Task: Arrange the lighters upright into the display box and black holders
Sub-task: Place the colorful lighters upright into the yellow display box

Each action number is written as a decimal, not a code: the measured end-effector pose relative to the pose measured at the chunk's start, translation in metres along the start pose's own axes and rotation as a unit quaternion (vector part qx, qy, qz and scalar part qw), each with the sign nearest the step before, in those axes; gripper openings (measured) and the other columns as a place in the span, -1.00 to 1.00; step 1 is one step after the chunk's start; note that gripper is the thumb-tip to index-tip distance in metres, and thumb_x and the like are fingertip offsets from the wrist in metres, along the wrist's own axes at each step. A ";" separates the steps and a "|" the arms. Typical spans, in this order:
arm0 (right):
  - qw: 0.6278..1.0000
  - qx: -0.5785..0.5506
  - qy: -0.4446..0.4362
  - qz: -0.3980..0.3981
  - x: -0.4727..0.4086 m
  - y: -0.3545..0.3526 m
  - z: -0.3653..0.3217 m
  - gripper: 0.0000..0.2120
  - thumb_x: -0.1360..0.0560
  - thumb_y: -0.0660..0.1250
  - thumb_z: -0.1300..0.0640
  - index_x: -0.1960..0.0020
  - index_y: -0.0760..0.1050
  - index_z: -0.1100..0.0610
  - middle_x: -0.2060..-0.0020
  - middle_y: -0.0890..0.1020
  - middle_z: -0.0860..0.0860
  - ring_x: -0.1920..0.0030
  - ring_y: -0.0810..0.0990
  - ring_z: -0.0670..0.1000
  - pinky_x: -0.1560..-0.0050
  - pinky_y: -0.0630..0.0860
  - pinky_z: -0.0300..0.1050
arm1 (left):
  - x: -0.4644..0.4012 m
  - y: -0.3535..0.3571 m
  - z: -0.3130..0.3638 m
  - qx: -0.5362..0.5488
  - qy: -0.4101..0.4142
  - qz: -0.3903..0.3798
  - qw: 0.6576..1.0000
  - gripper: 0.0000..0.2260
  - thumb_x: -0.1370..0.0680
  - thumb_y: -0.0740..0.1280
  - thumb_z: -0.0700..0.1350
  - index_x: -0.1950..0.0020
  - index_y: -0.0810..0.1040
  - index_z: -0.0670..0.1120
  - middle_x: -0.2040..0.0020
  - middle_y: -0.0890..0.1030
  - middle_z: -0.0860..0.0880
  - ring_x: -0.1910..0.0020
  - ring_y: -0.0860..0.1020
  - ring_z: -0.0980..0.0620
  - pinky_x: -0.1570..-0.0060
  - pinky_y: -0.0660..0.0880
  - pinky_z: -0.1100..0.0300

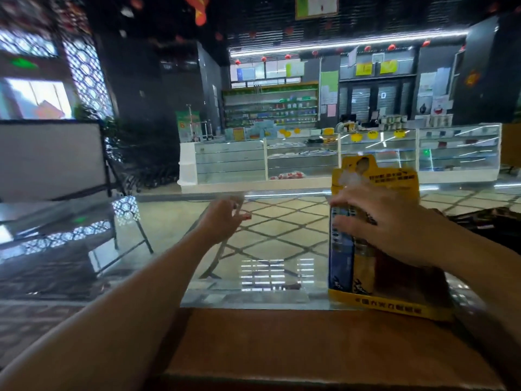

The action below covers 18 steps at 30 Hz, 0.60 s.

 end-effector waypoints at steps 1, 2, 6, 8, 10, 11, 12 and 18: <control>1.000 0.000 0.006 -0.016 -0.002 0.002 0.004 -0.23 -0.39 -0.15 -0.57 -0.42 0.35 -0.22 -0.46 0.35 -0.16 -0.41 0.32 -0.11 -0.33 0.34 -0.01 | -0.003 0.005 -0.009 -0.033 -0.007 -0.014 0.999 -0.68 -0.60 0.36 -0.11 -0.31 0.52 -0.21 -0.15 0.62 -0.12 -0.07 0.59 -0.04 -0.09 0.51 0.10; 1.000 0.002 0.007 -0.018 -0.002 0.004 0.008 -0.22 -0.39 -0.19 -0.57 -0.42 0.34 -0.25 -0.43 0.36 -0.23 -0.37 0.34 -0.16 -0.26 0.37 -0.07 | -0.007 0.010 -0.017 -0.063 -0.016 -0.028 0.997 -0.69 -0.62 0.32 -0.10 -0.32 0.52 -0.19 -0.17 0.62 -0.14 -0.10 0.59 -0.08 -0.16 0.52 0.02; 0.999 -0.003 -0.023 0.036 0.001 0.006 0.011 -0.29 -0.39 -0.25 -0.53 -0.30 0.41 -0.32 -0.21 0.40 -0.44 -0.19 0.38 -0.34 -0.02 0.34 -0.31 | -0.021 0.022 -0.040 -0.116 -0.030 -0.070 0.990 -0.77 -0.64 0.22 -0.05 -0.25 0.54 -0.07 -0.01 0.59 -0.08 0.00 0.57 -0.08 -0.03 0.51 -0.03; 0.998 -0.021 -0.031 0.054 0.003 0.007 0.009 -0.31 -0.38 -0.22 -0.51 -0.26 0.45 -0.31 -0.17 0.48 -0.42 -0.16 0.45 -0.31 -0.06 0.43 -0.21 | -0.024 0.024 -0.044 -0.120 -0.014 -0.065 0.990 -0.80 -0.63 0.24 -0.03 -0.19 0.56 -0.04 0.06 0.56 -0.01 0.04 0.56 -0.06 -0.05 0.52 -0.05; 0.997 -0.019 -0.032 0.063 0.004 0.009 0.007 -0.34 -0.41 -0.21 -0.49 -0.25 0.46 -0.30 -0.17 0.52 -0.38 -0.16 0.48 -0.28 -0.07 0.47 -0.13 | -0.025 0.025 -0.044 -0.115 -0.007 -0.056 0.992 -0.80 -0.63 0.27 -0.06 -0.22 0.58 -0.05 0.03 0.58 0.00 0.05 0.55 -0.01 0.01 0.50 0.07; 0.997 -0.013 -0.032 0.068 0.005 0.009 0.006 -0.35 -0.42 -0.21 -0.47 -0.24 0.46 -0.29 -0.17 0.53 -0.37 -0.15 0.49 -0.27 -0.05 0.46 -0.14 | -0.025 0.025 -0.044 -0.112 -0.003 -0.054 0.992 -0.80 -0.63 0.28 -0.08 -0.22 0.58 -0.05 0.03 0.59 0.01 0.08 0.55 0.02 0.09 0.46 0.15; 0.997 -0.006 -0.032 0.073 0.006 0.008 0.003 -0.37 -0.44 -0.21 -0.45 -0.24 0.47 -0.29 -0.16 0.54 -0.36 -0.13 0.49 -0.27 -0.01 0.45 -0.19 | -0.025 0.025 -0.043 -0.106 0.001 -0.051 0.993 -0.80 -0.62 0.30 -0.10 -0.21 0.59 -0.07 0.04 0.60 0.01 0.10 0.56 0.04 0.15 0.42 0.20; 0.999 -0.001 -0.007 0.043 0.007 0.002 -0.007 -0.38 -0.46 -0.18 -0.39 -0.25 0.49 -0.21 -0.19 0.58 -0.26 -0.15 0.54 -0.16 -0.08 0.52 -0.01 | -0.010 0.018 -0.025 0.045 0.018 -0.026 0.999 -0.81 -0.54 0.41 -0.27 -0.15 0.62 -0.14 0.05 0.63 -0.05 0.11 0.56 0.05 0.11 0.43 0.23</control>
Point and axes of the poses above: each hand's wrist, its own x-axis away from the middle knuckle, its own y-axis out of the palm, z = x × y, the point moved 1 cm from there along -x, towards the middle knuckle
